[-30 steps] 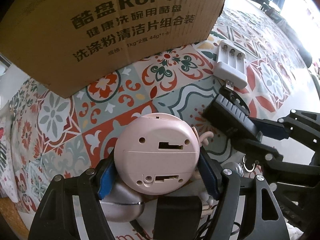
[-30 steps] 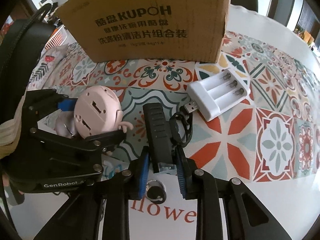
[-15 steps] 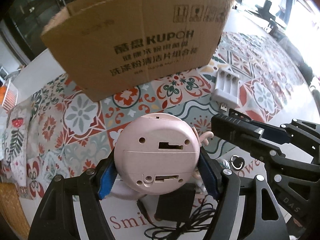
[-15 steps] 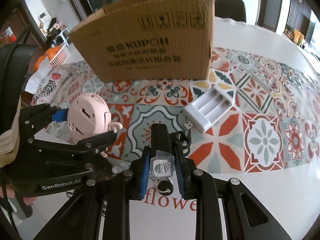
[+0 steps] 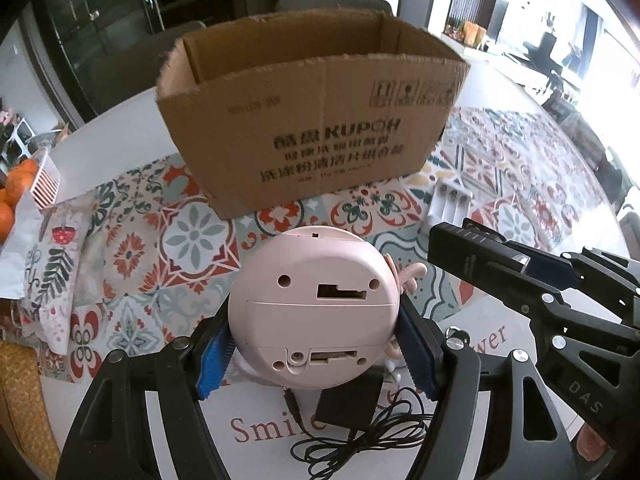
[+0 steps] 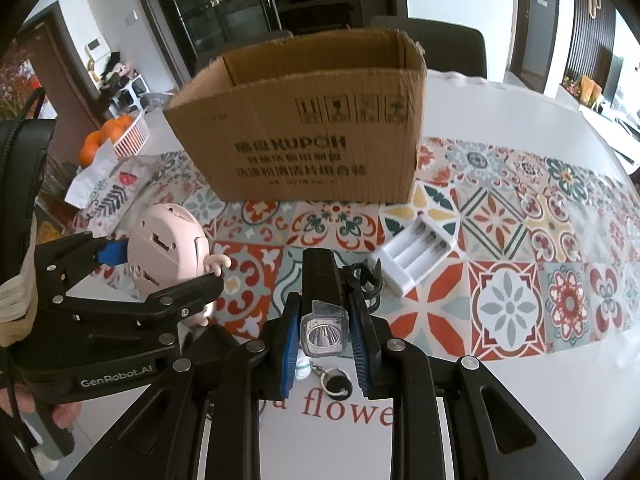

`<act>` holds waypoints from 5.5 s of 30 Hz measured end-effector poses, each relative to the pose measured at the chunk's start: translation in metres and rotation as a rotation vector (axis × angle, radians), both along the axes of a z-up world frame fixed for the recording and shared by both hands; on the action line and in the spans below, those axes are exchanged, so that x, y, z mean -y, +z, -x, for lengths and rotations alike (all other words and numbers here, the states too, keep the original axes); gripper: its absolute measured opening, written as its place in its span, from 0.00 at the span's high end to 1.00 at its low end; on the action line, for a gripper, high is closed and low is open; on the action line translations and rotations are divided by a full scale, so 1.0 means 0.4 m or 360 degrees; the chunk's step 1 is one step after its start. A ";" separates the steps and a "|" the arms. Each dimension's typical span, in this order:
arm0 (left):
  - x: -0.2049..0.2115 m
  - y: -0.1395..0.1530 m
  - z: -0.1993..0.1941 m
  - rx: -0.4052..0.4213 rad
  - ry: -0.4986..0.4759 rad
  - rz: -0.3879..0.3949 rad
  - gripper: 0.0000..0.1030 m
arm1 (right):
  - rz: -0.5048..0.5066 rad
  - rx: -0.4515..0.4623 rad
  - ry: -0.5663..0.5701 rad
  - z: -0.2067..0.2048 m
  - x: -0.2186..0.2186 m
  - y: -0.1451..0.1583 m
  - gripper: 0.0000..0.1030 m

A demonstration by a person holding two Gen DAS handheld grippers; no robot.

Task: Organize rigid objects
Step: 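Lift the pink gadget and black flashlight with both grippers over the box, then open both grippers to drop the pink gadget and flashlight into the box, then withdraw both grippers from the box toward the remaining items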

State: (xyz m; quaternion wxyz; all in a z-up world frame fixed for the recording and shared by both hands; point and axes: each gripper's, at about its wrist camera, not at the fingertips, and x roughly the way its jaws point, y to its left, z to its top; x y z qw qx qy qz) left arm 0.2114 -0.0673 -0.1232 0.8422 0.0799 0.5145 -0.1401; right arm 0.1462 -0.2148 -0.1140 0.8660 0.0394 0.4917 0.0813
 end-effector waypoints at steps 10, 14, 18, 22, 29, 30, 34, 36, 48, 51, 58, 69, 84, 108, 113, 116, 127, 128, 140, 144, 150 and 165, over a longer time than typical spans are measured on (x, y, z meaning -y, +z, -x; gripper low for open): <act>-0.028 0.092 0.002 0.0149 0.0048 0.0030 0.30 | -0.0013 0.0141 0.0013 -0.005 -0.012 0.084 0.76; -0.037 0.130 0.000 0.0200 0.0065 0.0053 0.30 | -0.0020 0.0203 0.0019 -0.010 -0.018 0.123 0.76; -0.041 0.166 -0.004 0.0250 0.0076 0.0072 0.30 | -0.0024 0.0263 0.0023 -0.014 -0.024 0.160 0.76; -0.046 0.190 -0.018 0.0278 0.0096 0.0085 0.30 | -0.0015 0.0322 0.0026 -0.026 -0.028 0.189 0.76; -0.052 0.230 -0.040 0.0327 0.0100 0.0113 0.30 | -0.0004 0.0394 0.0043 -0.056 -0.033 0.237 0.76; -0.051 0.234 -0.042 0.0333 0.0099 0.0116 0.30 | -0.0001 0.0408 0.0045 -0.061 -0.034 0.245 0.76; -0.051 0.259 -0.061 0.0362 0.0102 0.0126 0.30 | -0.0002 0.0438 0.0042 -0.074 -0.039 0.267 0.76; -0.050 0.271 -0.074 0.0372 0.0103 0.0131 0.30 | -0.0001 0.0457 0.0041 -0.085 -0.039 0.278 0.76; -0.040 0.317 -0.170 0.0399 0.0089 0.0125 0.30 | 0.0007 0.0525 0.0034 -0.183 -0.032 0.332 0.76; -0.037 0.321 -0.199 0.0395 0.0085 0.0106 0.30 | -0.0007 0.0517 0.0032 -0.211 -0.025 0.335 0.76; -0.033 0.317 -0.269 0.0329 0.0066 0.0107 0.30 | -0.0015 0.0477 0.0038 -0.274 -0.020 0.336 0.76; -0.024 0.266 -0.361 0.0188 0.0043 0.0057 0.30 | 0.0015 0.0353 0.0038 -0.371 -0.013 0.297 0.76; -0.003 0.175 -0.419 0.0030 0.0050 -0.0005 0.30 | 0.0007 0.0140 0.0037 -0.433 -0.003 0.192 0.76; -0.053 0.266 -0.289 0.0234 0.0116 -0.0013 0.15 | 0.0057 0.0211 -0.0103 -0.327 0.000 0.252 0.58; -0.072 0.296 -0.239 0.0271 0.0141 0.0008 0.15 | 0.0032 0.0222 -0.0104 -0.292 -0.007 0.276 0.55; -0.083 0.314 -0.204 0.0311 0.0151 0.0005 0.15 | 0.0026 0.0241 -0.0104 -0.267 -0.014 0.292 0.54; -0.124 0.330 -0.085 0.0433 0.0170 -0.0026 0.14 | 0.0111 0.0350 -0.0120 -0.156 -0.052 0.319 0.43; -0.127 0.329 -0.076 0.0438 0.0172 -0.0026 0.14 | 0.0116 0.0357 -0.0122 -0.143 -0.055 0.317 0.43; -0.133 0.274 0.035 0.0420 0.0138 -0.0015 0.13 | 0.0154 0.0365 -0.0102 -0.037 -0.069 0.282 0.43; -0.123 0.254 0.071 0.0407 0.0105 -0.0021 0.13 | 0.0159 0.0379 -0.0072 0.004 -0.069 0.265 0.43; -0.103 0.226 0.124 0.0408 0.0070 -0.0026 0.13 | 0.0138 0.0376 -0.0023 0.048 -0.061 0.235 0.43; -0.078 0.132 0.186 0.0291 -0.0019 -0.0051 0.13 | 0.0119 0.0302 0.0074 0.120 -0.059 0.144 0.43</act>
